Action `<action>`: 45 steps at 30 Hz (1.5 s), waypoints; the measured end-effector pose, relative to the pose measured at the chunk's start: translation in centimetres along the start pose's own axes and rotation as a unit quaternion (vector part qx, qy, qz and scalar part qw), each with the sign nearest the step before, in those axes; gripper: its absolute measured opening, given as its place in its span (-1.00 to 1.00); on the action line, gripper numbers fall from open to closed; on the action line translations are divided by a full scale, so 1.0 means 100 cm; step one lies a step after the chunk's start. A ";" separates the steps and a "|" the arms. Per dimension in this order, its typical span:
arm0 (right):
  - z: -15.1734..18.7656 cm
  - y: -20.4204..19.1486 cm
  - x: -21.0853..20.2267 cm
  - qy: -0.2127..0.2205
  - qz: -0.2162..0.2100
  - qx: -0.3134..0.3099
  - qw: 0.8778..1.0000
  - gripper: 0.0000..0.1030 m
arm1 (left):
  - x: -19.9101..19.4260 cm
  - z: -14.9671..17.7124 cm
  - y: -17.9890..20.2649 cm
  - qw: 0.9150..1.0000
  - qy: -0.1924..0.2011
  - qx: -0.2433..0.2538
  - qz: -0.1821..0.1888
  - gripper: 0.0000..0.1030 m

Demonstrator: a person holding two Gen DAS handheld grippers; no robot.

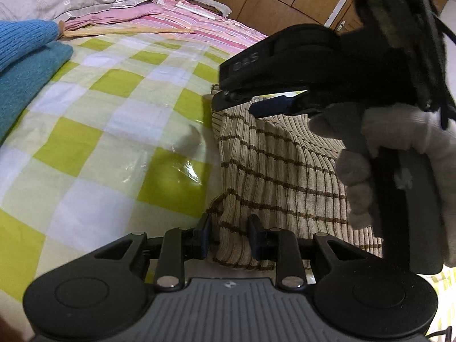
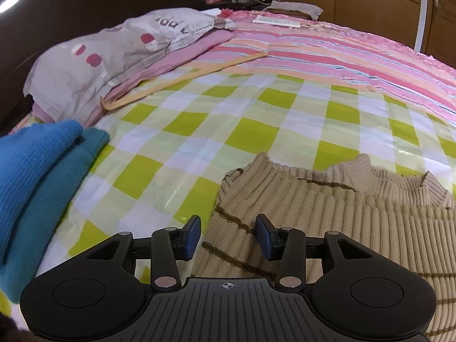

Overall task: Fold small clothes
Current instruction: 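Close the left gripper on the sweater's side edge while the right gripper grasps beside it, then lift the gripped side edge of the sweater with both grippers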

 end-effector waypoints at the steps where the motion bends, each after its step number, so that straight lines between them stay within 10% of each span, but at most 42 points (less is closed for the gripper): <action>1: 0.001 -0.001 0.003 -0.003 0.004 -0.005 1.000 -0.16 | 0.000 0.000 0.000 1.000 0.001 0.002 -0.001 -0.36; 14: 0.002 -0.010 0.028 -0.026 0.050 -0.076 0.996 -0.04 | 0.001 0.004 0.010 0.999 0.012 0.041 -0.022 -0.36; 20: 0.004 -0.012 0.029 -0.028 0.077 -0.111 0.991 -0.29 | 0.001 0.005 0.014 0.998 0.016 0.056 -0.030 -0.36; 30: 0.003 -0.003 0.016 -0.018 0.063 -0.087 0.994 -0.64 | -0.001 0.009 0.020 0.997 0.019 0.066 -0.034 -0.34; 45: 0.004 -0.003 0.015 -0.021 0.053 -0.075 0.995 -0.53 | -0.001 0.008 0.020 0.997 0.019 0.071 -0.031 -0.34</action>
Point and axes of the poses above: each gripper's, at about its wrist camera, not at the fingertips, and x roughly the way its jaws point, y to its right, z to its underside, the point moved 10 cm from there along x, roughly the way its jaws point, and after that the axes turned 7 degrees about -x, right-handed, at the moved point
